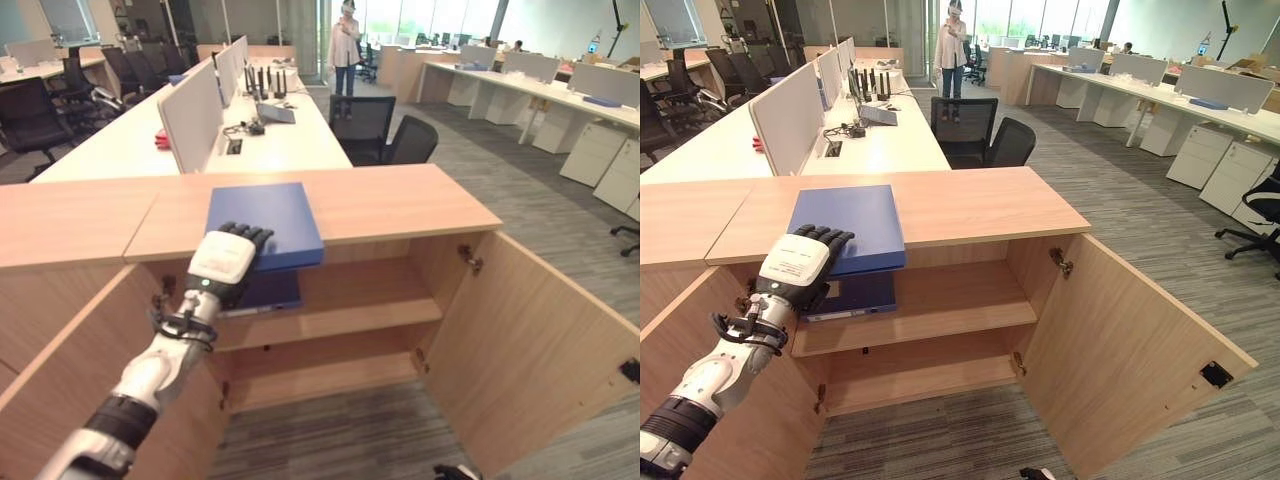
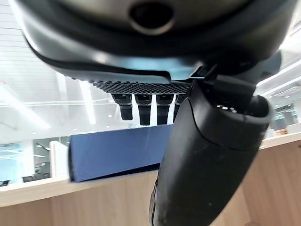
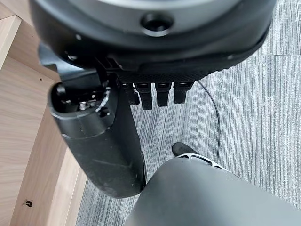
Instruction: Put the empty folder in the office cabinet
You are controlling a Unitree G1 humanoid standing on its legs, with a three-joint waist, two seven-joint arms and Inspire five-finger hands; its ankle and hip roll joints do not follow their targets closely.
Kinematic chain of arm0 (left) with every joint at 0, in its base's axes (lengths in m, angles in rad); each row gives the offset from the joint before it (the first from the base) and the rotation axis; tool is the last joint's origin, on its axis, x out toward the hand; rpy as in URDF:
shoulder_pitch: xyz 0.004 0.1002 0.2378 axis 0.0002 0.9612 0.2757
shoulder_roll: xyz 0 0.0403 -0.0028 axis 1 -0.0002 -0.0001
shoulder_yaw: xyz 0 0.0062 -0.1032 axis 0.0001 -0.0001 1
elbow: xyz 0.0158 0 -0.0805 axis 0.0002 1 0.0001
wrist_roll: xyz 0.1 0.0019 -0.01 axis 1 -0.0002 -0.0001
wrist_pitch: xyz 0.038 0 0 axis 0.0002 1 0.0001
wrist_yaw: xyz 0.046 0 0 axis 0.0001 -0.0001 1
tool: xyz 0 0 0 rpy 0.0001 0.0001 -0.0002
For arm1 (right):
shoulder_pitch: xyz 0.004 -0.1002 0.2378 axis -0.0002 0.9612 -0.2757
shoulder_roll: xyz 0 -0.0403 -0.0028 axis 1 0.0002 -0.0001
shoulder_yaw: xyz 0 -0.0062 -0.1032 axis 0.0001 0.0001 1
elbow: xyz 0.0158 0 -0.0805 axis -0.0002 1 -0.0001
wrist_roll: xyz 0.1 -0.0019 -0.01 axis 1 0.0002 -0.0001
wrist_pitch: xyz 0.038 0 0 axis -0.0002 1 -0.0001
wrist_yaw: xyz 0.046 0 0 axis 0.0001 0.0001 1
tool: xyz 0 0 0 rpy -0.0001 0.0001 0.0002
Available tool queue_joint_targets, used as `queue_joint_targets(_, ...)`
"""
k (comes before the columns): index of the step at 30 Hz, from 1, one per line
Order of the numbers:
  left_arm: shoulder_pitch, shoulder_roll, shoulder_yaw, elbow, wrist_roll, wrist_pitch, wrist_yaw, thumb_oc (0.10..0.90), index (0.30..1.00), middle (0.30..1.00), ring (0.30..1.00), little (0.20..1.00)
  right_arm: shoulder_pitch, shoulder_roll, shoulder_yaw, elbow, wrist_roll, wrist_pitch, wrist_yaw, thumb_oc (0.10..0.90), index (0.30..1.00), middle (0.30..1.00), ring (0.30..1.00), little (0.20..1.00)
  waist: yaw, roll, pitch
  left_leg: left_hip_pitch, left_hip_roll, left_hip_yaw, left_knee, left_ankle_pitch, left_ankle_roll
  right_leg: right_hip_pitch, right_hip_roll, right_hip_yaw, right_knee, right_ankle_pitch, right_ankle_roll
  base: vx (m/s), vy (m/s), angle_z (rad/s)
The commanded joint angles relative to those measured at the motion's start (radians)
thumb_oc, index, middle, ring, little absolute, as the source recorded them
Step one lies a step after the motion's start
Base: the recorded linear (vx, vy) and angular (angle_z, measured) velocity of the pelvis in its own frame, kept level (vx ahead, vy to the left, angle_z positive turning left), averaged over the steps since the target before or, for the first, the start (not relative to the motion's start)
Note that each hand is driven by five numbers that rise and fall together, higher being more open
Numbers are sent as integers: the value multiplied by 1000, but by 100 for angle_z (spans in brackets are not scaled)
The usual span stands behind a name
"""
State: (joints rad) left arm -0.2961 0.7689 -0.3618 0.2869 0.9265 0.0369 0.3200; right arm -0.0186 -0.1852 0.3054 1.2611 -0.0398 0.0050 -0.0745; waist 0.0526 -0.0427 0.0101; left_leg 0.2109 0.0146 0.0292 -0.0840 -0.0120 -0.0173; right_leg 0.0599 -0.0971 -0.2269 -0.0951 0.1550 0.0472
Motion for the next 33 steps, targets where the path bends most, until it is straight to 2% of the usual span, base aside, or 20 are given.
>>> queue_joint_targets(1, -249, 10, 28, 28, 0, 39, 101, 800, 900, 900, 900, 900, -24, -35, 90, 50, -49, -1, -13, 800, 900, 900, 900, 900, -31, -5, -6, -18, -34, -63, -3, -70, 3, 88, -21, -7, 8, -110, 84, 0, 0, 0)
queue_joint_targets(14, -299, -9, -2, 133, -32, 65, 102, 800, 900, 900, 900, 900, -29, -40, 97, 51, -47, -1, -15, 800, 900, 900, 900, 900, -41, -8, -11, -18, -33, -58, -3, -70, 3, 85, -17, 0, 8, -111, 83, 0, 0, 0)
queue_joint_targets(18, -329, 7, -19, 157, -40, 65, 118, 800, 900, 900, 900, 900, -30, -43, 99, 54, -46, -2, -18, 800, 900, 900, 900, 900, -45, -9, -13, -18, -32, -55, -3, -69, 2, 82, -17, 2, 8, -109, 84, -11, -6, -12)
queue_joint_targets(19, -337, 15, -17, 158, -47, 64, 125, 400, 300, 300, 300, 300, -29, -43, 96, 57, -46, -3, -19, 800, 900, 900, 900, 900, -45, -9, -12, -18, -33, -55, -3, -68, 2, 83, -17, 2, 8, -108, 84, -11, -2, -7)
queue_joint_targets(33, -341, 32, -29, 189, -91, 50, 143, 400, 300, 300, 300, 300, -31, -48, 92, 73, -47, -5, -30, 800, 900, 900, 900, 900, -51, -5, -14, -14, -35, -48, -3, -68, 2, 83, -20, 7, 8, -105, 86, 0, 0, 0)
